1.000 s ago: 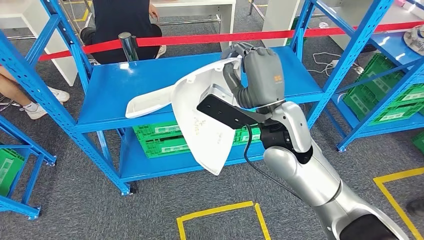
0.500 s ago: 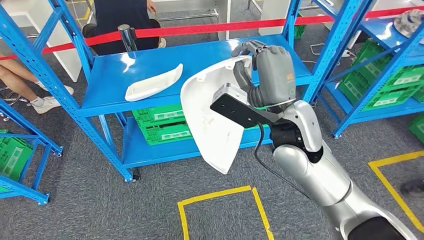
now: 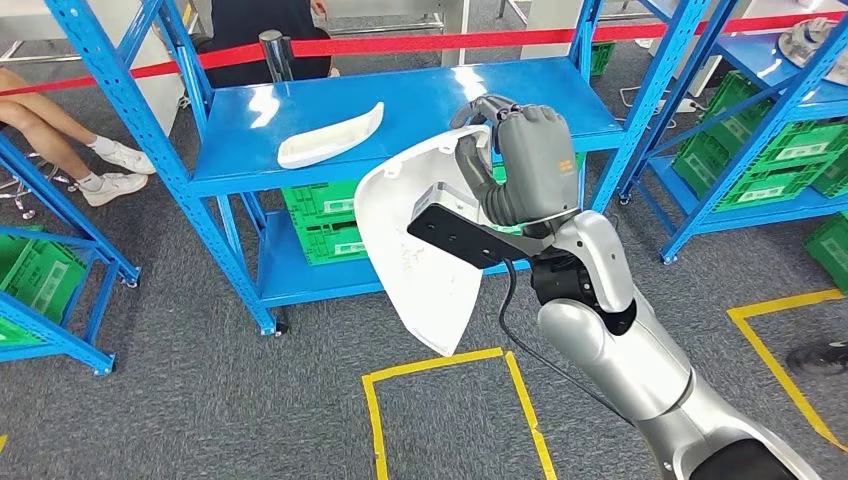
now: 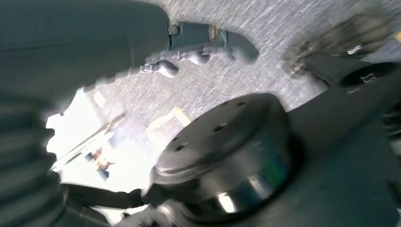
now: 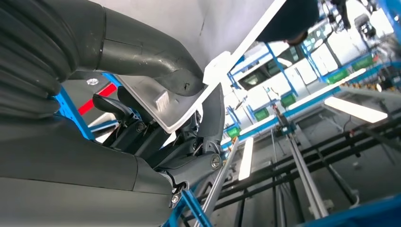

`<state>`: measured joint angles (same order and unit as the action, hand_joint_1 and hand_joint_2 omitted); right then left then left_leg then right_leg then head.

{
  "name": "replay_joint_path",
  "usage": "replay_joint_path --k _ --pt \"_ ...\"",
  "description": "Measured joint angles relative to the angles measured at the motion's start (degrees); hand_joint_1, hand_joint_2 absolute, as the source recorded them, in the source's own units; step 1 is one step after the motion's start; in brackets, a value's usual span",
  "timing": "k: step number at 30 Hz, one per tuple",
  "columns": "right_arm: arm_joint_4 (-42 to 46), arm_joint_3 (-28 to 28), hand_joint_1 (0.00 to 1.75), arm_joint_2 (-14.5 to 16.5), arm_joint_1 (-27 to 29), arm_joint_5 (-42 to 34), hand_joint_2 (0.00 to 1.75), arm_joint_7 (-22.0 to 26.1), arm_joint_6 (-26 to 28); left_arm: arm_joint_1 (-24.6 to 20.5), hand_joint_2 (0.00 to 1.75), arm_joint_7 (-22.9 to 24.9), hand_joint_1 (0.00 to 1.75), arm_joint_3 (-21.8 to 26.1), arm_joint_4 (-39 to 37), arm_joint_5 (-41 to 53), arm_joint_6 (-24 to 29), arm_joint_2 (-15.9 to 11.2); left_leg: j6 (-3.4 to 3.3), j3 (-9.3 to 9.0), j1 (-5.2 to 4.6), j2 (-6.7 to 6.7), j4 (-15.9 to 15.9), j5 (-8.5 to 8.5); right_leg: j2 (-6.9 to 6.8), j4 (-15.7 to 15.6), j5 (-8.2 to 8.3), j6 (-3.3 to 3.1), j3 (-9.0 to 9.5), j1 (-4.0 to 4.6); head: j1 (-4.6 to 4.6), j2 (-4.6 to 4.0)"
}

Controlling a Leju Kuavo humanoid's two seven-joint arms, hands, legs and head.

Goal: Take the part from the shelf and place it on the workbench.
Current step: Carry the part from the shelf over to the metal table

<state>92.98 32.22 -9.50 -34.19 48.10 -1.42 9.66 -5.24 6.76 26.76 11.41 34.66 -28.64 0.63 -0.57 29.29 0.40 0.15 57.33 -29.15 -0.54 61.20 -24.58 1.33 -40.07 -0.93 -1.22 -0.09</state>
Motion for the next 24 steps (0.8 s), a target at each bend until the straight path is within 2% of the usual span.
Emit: replay_joint_path --k 2,3,4,5,6,7,8,9,10,11,13,14,15,17,18,19,20,21,22,23,24 --pt "-0.1 0.0 1.75 0.0 0.0 -0.1 1.75 0.3 -0.3 0.0 1.75 0.1 0.00 0.1 0.0 0.0 0.0 0.0 -0.50 1.81 -0.05 0.13 0.1 1.59 0.11 7.0 -6.14 0.29 -1.86 -0.02 0.09 0.00" --pt "-0.1 0.0 1.75 0.0 0.0 -0.1 1.75 0.4 -0.4 0.0 1.75 0.1 0.00 0.2 0.0 -0.1 0.0 0.0 -0.55 2.87 -0.12 0.16 0.2 2.42 0.13 10.7 -7.96 0.36 -2.48 -0.01 0.09 0.00" --pt "-0.2 0.0 1.75 0.0 0.0 -0.1 1.75 0.5 -0.6 0.0 1.75 0.1 0.00 0.2 0.0 -0.1 0.0 0.0 -0.56 3.99 -0.19 0.16 0.3 3.23 0.15 13.4 -8.38 0.35 -2.52 0.02 0.08 0.00" --pt "-0.3 0.0 1.75 0.0 0.0 -0.2 1.75 0.6 -0.8 0.0 1.75 0.1 0.00 0.2 0.0 -0.1 0.0 0.1 -0.50 5.11 -0.23 0.16 0.4 3.98 0.16 14.4 -7.51 0.26 -1.71 0.06 0.09 0.00" --pt "-0.3 0.0 1.75 0.0 -0.1 -0.3 1.75 0.6 -1.1 0.1 1.75 0.1 0.00 0.2 0.0 -0.1 0.0 0.1 -0.40 6.14 -0.25 0.16 0.6 4.66 0.17 13.3 -5.90 0.10 0.07 0.10 0.08 0.00" --pt "-0.3 0.0 1.75 0.0 -0.2 -0.4 1.75 0.6 -1.3 0.1 1.75 0.1 0.00 0.2 0.0 -0.1 0.0 0.2 -0.27 7.05 -0.25 0.16 0.8 5.29 0.18 10.4 -4.58 -0.13 2.87 0.17 0.09 0.00" --pt "-0.3 0.0 1.75 0.0 -0.3 -0.5 1.75 0.7 -1.4 0.1 1.75 0.1 0.00 0.2 0.0 -0.1 0.0 0.2 -0.06 7.83 -0.32 0.12 1.0 5.86 0.18 6.0 -4.55 -0.44 6.30 0.33 0.09 0.00" --pt "-0.3 0.0 1.75 0.0 -0.5 -0.6 1.75 0.8 -1.4 0.1 1.75 0.1 0.00 0.3 0.0 -0.1 0.0 0.2 0.21 8.37 -0.37 0.09 1.2 6.40 0.19 1.8 -5.26 -0.73 9.28 0.47 0.05 0.00" --pt "-0.3 0.0 1.75 0.0 -0.7 -0.7 1.75 0.8 -1.4 0.1 1.75 0.1 0.00 0.3 0.0 -0.1 0.0 0.2 0.54 8.66 -0.39 0.06 1.2 6.96 0.21 -1.5 -6.24 -1.00 11.33 0.66 0.07 0.00" --pt "-0.3 0.0 1.75 0.0 -0.8 -0.7 1.75 0.8 -1.5 0.1 1.75 0.1 0.00 0.3 0.0 -0.1 0.0 0.2 0.91 8.79 -0.38 0.05 1.1 7.54 0.23 -3.3 -7.00 -1.27 12.23 0.85 0.08 0.00" --pt "-0.3 0.0 1.75 0.0 -0.8 -0.8 1.75 0.8 -1.5 0.2 1.75 0.1 0.00 0.4 0.0 -0.1 0.0 0.2 1.66 8.98 -0.25 0.00 0.8 8.34 0.13 -3.8 -6.16 -1.96 11.52 0.82 0.16 0.00" --pt "-0.3 0.0 1.75 0.1 -0.8 -0.8 1.75 0.8 -1.5 0.3 1.75 0.2 0.00 0.4 -0.1 -0.1 0.0 0.2 1.95 9.43 -0.18 -0.05 1.4 7.42 0.03 -3.8 -5.46 -2.45 10.91 0.72 0.11 0.00" --pt "-0.3 0.0 1.75 0.1 -0.8 -0.8 1.75 0.7 -1.6 0.4 1.75 0.2 0.00 0.5 -0.1 -0.1 0.0 0.2 2.21 10.08 -0.13 -0.10 2.9 5.40 -0.05 -4.0 -4.69 -2.87 10.17 0.58 0.05 0.00" --pt "-0.3 0.0 1.75 0.1 -0.7 -0.8 1.75 0.6 -1.6 0.4 1.75 0.3 0.00 0.7 -0.1 -0.1 0.0 0.2 2.63 11.77 0.02 -0.14 9.1 -0.69 -0.09 -4.0 -3.16 -3.32 8.54 0.54 -0.08 0.00" --pt "-0.3 0.0 1.75 0.1 -0.6 -0.8 1.75 0.6 -1.7 0.4 1.75 0.3 0.00 0.7 -0.1 -0.1 0.0 0.2 2.83 12.36 0.06 -0.14 12.9 -2.83 -0.08 -3.9 -2.44 -3.31 7.68 0.57 -0.08 0.00" --pt "-0.3 0.0 1.75 0.1 -0.5 -0.8 1.75 0.6 -1.8 0.4 1.75 0.3 0.00 0.7 -0.1 -0.1 0.0 0.2 2.97 12.55 0.08 -0.14 15.9 -3.58 -0.08 -3.8 -1.71 -3.26 6.77 0.60 -0.08 0.00" --pt "-0.3 0.0 1.75 0.1 -0.4 -0.8 1.75 0.6 -1.8 0.4 1.75 0.3 0.00 0.7 -0.1 -0.1 0.0 0.2 3.03 11.99 0.09 -0.13 17.4 -2.92 -0.09 -3.6 -1.01 -3.17 5.82 0.61 -0.08 0.00" --pt "-0.3 0.0 1.75 0.1 -0.3 -0.8 1.75 0.6 -2.0 0.4 1.75 0.3 0.00 0.7 -0.1 -0.1 0.0 0.2 3.01 10.55 0.09 -0.13 17.0 -1.43 -0.10 -3.5 -0.34 -3.05 4.83 0.62 -0.09 0.00" --pt "-0.2 0.0 1.75 0.1 -0.2 -0.8 1.75 0.6 -2.1 0.4 1.75 0.3 0.00 0.8 -0.1 -0.1 0.0 0.2 2.91 8.23 0.10 -0.13 14.7 0.08 -0.12 -3.3 0.30 -2.89 3.91 0.61 -0.10 0.00" --pt "-0.2 0.0 1.75 0.1 -0.1 -0.8 1.75 0.7 -2.2 0.4 1.75 0.3 0.00 0.8 -0.1 -0.1 0.0 0.2 2.73 5.16 0.09 -0.16 10.8 0.41 -0.13 -3.2 0.88 -2.68 3.12 0.63 -0.11 0.00" --pt "-0.1 -0.1 1.75 0.1 -0.1 -0.8 1.75 0.7 -2.3 0.3 1.75 0.2 0.00 0.8 -0.1 -0.1 0.0 0.2 2.49 2.04 -0.02 -0.23 6.4 -0.17 -0.16 -3.0 1.40 -2.43 2.54 0.65 -0.09 0.00"
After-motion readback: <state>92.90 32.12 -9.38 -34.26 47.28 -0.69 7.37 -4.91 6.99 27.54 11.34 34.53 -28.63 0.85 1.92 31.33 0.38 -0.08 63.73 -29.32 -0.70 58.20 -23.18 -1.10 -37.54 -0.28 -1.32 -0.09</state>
